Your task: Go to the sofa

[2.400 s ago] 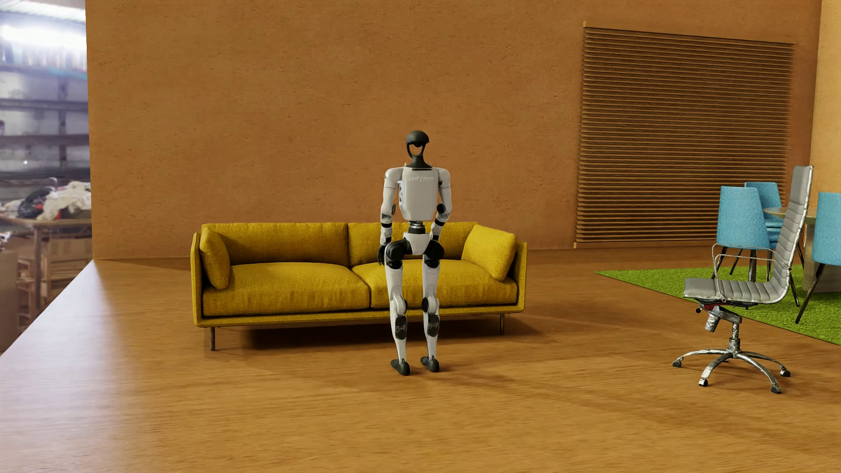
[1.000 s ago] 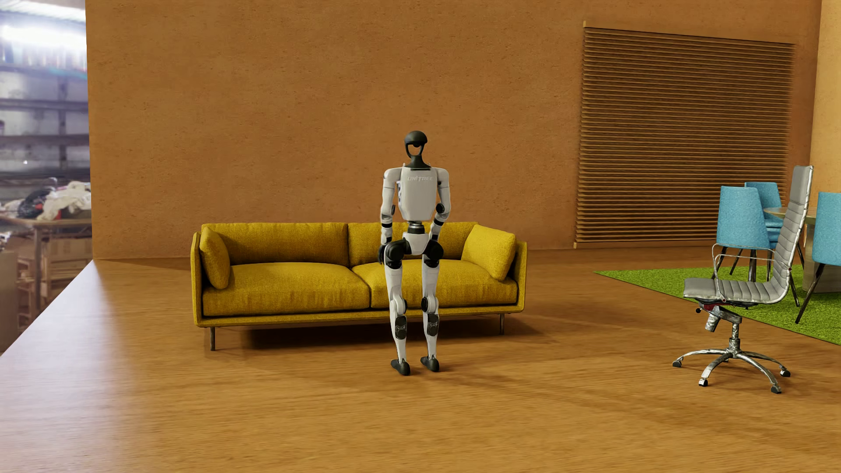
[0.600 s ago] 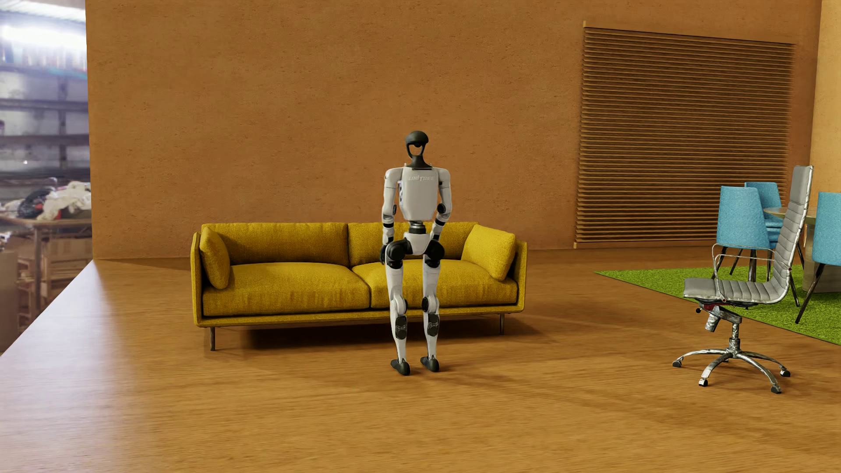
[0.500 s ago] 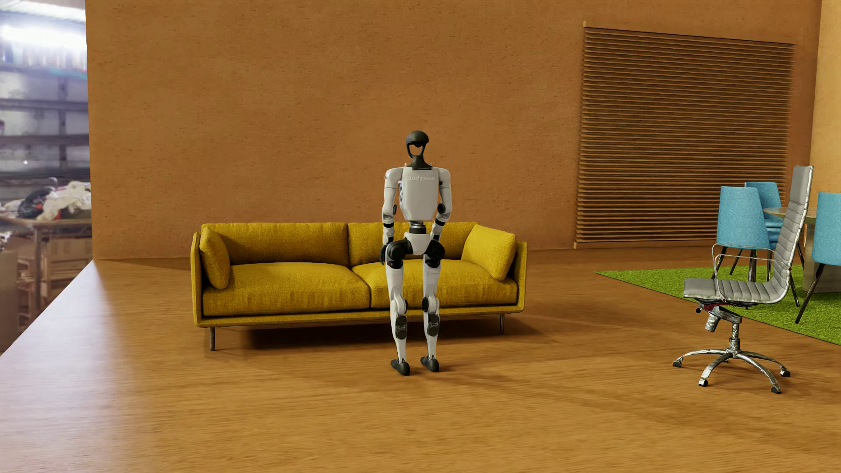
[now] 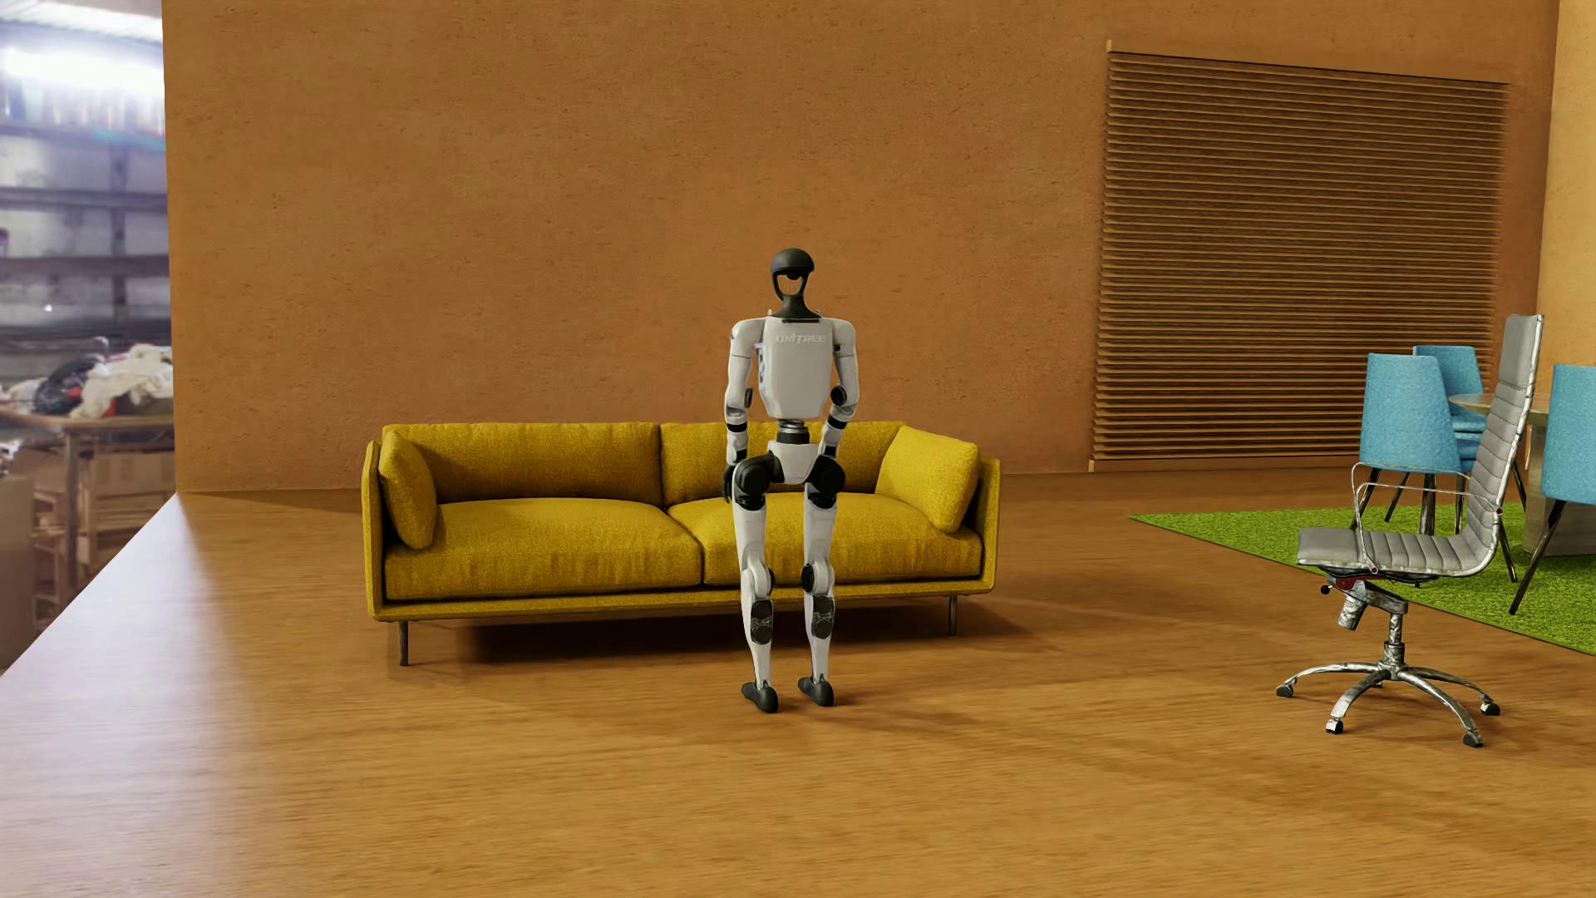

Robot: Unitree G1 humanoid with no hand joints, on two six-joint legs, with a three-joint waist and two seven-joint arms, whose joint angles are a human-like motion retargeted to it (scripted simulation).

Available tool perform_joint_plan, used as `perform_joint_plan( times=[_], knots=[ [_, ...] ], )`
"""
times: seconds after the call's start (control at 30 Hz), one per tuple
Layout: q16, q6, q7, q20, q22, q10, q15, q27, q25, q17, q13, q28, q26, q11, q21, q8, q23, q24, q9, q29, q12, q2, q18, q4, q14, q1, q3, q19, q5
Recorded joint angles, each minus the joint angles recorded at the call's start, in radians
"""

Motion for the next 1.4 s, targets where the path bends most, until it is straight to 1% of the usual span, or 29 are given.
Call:
perform_joint_plan(
  times=[0.33, 0.47, 0.67, 0.73, 0.87, 1.03, 1.1, 1.2, 1.27, 1.4],
  knots=[
    [0.014, 0.000, 0.022, -0.016, -0.004, 0.000, 0.004, 0.002, 0.009, 0.000, 0.011, -0.002, -0.001, 0.014, -0.003, 0.018, -0.007, -0.012, 0.004, -0.011, -0.002, -0.013, 0.002, 0.005, -0.002, -0.001, -0.002, 0.000, 0.006],
    [0.020, -0.001, 0.030, -0.013, 0.003, -0.004, 0.006, 0.022, 0.014, 0.005, 0.010, 0.001, -0.003, 0.013, 0.003, 0.025, -0.016, -0.016, 0.004, -0.011, -0.010, -0.013, 0.003, 0.007, -0.002, 0.002, -0.001, 0.000, 0.009],
    [0.019, -0.001, 0.038, -0.005, 0.004, -0.005, 0.012, 0.031, 0.023, 0.009, 0.009, 0.002, 0.002, 0.010, 0.003, 0.033, -0.023, -0.021, 0.004, -0.016, -0.013, -0.015, 0.005, 0.011, -0.003, 0.002, -0.003, 0.002, 0.013],
    [0.017, -0.001, 0.041, -0.005, -0.002, -0.006, 0.013, 0.021, 0.025, 0.006, 0.010, 0.001, 0.003, 0.010, -0.003, 0.035, -0.018, -0.020, 0.004, -0.020, -0.008, -0.015, 0.006, 0.012, -0.004, 0.002, -0.004, 0.003, 0.014],
    [0.007, -0.001, 0.046, 0.001, -0.001, -0.005, 0.013, 0.022, 0.026, 0.012, 0.011, -0.001, 0.013, 0.013, -0.027, 0.040, -0.020, -0.023, 0.004, -0.028, -0.006, -0.015, 0.008, 0.012, -0.007, 0.004, -0.007, 0.006, 0.015],
    [-0.001, 0.000, 0.058, -0.004, -0.003, -0.002, 0.010, 0.020, 0.020, 0.016, 0.011, -0.003, 0.009, 0.024, -0.045, 0.051, -0.022, -0.019, 0.005, -0.027, -0.001, -0.021, 0.011, 0.012, -0.011, 0.005, -0.011, 0.010, 0.016],
    [-0.010, 0.000, 0.062, -0.010, -0.002, -0.003, 0.010, 0.017, 0.017, 0.019, 0.005, -0.004, 0.020, 0.025, -0.049, 0.054, -0.017, -0.016, 0.006, -0.025, -0.006, -0.022, 0.012, 0.013, -0.011, 0.007, -0.013, 0.011, 0.016],
    [-0.010, 0.000, 0.065, -0.013, 0.001, -0.002, 0.009, 0.014, 0.013, 0.019, 0.002, -0.005, 0.022, 0.028, -0.051, 0.057, -0.016, -0.019, 0.008, -0.023, -0.013, -0.021, 0.013, 0.013, -0.013, 0.009, -0.015, 0.012, 0.017],
    [-0.010, -0.001, 0.066, -0.013, -0.001, -0.001, 0.008, 0.013, 0.011, 0.021, 0.001, -0.002, 0.023, 0.031, -0.053, 0.058, -0.016, -0.021, 0.010, -0.023, -0.018, -0.021, 0.013, 0.013, -0.013, 0.010, -0.016, 0.012, 0.017],
    [0.000, -0.003, 0.070, -0.011, -0.001, 0.002, 0.007, 0.014, 0.009, 0.019, 0.005, -0.001, 0.009, 0.038, -0.051, 0.061, -0.024, -0.021, 0.013, -0.024, -0.023, -0.024, 0.013, 0.015, -0.015, 0.010, -0.017, 0.012, 0.019]
  ],
)
